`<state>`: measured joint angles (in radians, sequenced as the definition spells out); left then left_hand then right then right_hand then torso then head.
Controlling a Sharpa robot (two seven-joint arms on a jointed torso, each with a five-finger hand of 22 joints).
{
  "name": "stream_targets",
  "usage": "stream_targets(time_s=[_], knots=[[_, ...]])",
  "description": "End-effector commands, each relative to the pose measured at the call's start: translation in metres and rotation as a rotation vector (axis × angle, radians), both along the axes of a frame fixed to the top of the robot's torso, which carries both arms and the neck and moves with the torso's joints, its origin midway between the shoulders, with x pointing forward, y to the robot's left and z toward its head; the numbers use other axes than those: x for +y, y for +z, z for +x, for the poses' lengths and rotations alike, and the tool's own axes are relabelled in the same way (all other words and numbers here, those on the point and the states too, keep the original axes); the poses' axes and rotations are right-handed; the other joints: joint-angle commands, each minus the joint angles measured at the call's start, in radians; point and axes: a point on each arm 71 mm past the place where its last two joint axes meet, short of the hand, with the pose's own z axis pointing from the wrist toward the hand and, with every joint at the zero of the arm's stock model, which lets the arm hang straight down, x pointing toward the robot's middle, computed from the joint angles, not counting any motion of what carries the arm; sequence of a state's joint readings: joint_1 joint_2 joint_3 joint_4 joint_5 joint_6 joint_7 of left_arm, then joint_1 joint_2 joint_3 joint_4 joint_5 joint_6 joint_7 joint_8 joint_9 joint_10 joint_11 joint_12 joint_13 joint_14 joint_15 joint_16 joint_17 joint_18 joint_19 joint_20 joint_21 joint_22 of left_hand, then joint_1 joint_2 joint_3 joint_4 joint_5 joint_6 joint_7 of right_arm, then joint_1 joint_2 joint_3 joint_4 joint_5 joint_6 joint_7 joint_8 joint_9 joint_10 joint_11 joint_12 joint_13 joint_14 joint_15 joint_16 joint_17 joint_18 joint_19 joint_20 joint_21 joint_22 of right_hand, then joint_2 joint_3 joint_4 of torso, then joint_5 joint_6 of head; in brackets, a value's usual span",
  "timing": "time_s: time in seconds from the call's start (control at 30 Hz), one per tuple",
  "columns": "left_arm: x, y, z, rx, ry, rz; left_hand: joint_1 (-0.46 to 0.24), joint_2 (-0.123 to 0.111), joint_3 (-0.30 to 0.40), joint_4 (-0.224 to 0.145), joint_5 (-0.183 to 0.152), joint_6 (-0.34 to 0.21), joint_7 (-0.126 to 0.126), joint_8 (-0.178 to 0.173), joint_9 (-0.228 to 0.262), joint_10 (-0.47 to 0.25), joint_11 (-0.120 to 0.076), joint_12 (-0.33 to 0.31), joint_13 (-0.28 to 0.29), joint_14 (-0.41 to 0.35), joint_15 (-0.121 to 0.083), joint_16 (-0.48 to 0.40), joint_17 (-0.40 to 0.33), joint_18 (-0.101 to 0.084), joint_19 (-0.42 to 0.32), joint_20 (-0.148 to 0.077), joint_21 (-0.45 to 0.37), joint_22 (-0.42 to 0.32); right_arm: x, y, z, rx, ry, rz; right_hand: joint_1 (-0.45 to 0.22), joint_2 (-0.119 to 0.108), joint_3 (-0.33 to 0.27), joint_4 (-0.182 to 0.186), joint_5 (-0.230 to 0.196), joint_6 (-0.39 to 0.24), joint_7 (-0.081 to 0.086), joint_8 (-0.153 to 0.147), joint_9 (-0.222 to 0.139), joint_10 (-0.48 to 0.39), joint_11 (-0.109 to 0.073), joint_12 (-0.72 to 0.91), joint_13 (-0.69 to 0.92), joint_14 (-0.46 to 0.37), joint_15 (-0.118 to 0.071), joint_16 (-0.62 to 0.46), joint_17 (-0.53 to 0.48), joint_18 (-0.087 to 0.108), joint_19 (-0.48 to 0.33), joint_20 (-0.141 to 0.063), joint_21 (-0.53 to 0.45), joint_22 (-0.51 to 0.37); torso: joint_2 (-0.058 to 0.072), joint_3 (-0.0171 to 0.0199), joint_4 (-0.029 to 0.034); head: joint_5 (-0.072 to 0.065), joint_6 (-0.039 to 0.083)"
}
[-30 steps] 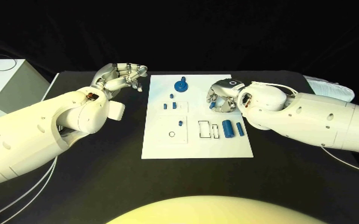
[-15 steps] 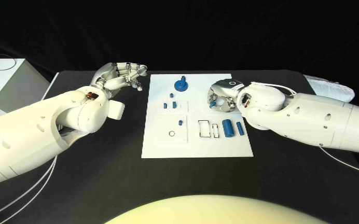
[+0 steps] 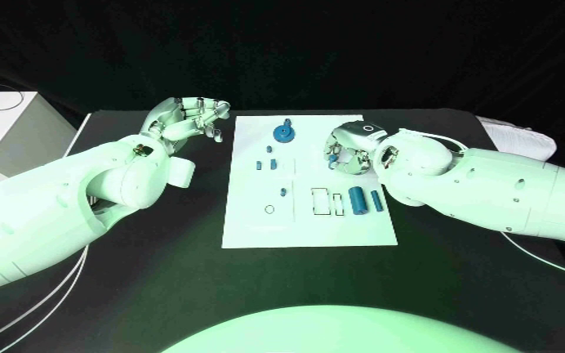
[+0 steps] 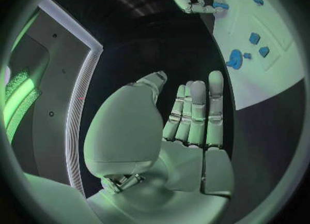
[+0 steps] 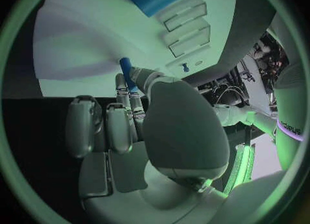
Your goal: Assemble the parts on the task board
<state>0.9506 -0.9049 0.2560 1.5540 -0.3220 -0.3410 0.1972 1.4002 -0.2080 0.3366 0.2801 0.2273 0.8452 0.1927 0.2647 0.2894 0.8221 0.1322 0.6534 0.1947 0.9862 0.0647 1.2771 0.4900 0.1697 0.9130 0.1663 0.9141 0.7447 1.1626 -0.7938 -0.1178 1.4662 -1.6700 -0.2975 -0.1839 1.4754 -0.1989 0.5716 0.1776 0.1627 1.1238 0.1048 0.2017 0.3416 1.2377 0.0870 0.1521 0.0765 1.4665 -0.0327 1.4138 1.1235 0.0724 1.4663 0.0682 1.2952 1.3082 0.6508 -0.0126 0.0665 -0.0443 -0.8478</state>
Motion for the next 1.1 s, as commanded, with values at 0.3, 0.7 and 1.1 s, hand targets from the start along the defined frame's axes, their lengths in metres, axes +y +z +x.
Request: stream_targets(time_s=[0.3,0.7,1.1], knots=[[-0.001,0.000,0.001,0.000,-0.001,-0.007,0.011,0.001,-0.005,0.002,0.004,0.000,-0.001,0.004,-0.001,-0.005,0.000,0.005,-0.001,0.002,0.002,0.004,0.001,0.014,0.006,-0.001,0.005,0.001,0.003,0.021,-0.012,-0.038,-0.008,0.125,-0.032,0.007,0.038,-0.030,0.002,-0.009,0.001,0.025,0.069,0.067,-0.048,-0.018,0.016,0.025,-0.006,0.008,0.005,-0.010,0.015,-0.007,0.011,0.012,-0.001,-0.0006,-0.0016,0.002,0.005],[-0.004,-0.001,0.001,0.002,-0.006,-0.012,0.013,0.003,-0.007,0.003,0.003,0.000,-0.001,0.006,-0.001,-0.007,0.000,0.006,-0.001,0.002,0.002,0.004,0.001,0.014,0.006,-0.001,0.005,0.002,0.054,0.029,-0.040,-0.056,0.140,0.169,-0.039,0.006,0.048,-0.041,0.003,-0.014,0.002,0.030,0.077,0.069,-0.048,-0.024,0.017,0.025,-0.006,0.008,0.006,-0.010,0.015,-0.007,0.012,0.014,-0.004,-0.0013,0.0004,0.023,0.002],[-0.008,-0.002,0.002,0.004,-0.013,-0.018,0.013,0.003,-0.007,0.003,0.003,0.000,-0.001,0.006,-0.001,-0.007,0.000,0.006,-0.001,0.002,0.002,0.004,0.001,0.014,0.006,-0.001,0.005,0.002,0.098,0.014,-0.064,-0.064,0.249,0.150,-0.041,0.007,0.052,-0.046,0.003,-0.016,0.003,0.031,0.080,0.069,-0.047,-0.027,0.018,0.025,-0.006,0.007,0.004,-0.010,0.014,-0.007,0.010,0.012,-0.003,-0.0033,-0.0010,0.048,-0.005]])
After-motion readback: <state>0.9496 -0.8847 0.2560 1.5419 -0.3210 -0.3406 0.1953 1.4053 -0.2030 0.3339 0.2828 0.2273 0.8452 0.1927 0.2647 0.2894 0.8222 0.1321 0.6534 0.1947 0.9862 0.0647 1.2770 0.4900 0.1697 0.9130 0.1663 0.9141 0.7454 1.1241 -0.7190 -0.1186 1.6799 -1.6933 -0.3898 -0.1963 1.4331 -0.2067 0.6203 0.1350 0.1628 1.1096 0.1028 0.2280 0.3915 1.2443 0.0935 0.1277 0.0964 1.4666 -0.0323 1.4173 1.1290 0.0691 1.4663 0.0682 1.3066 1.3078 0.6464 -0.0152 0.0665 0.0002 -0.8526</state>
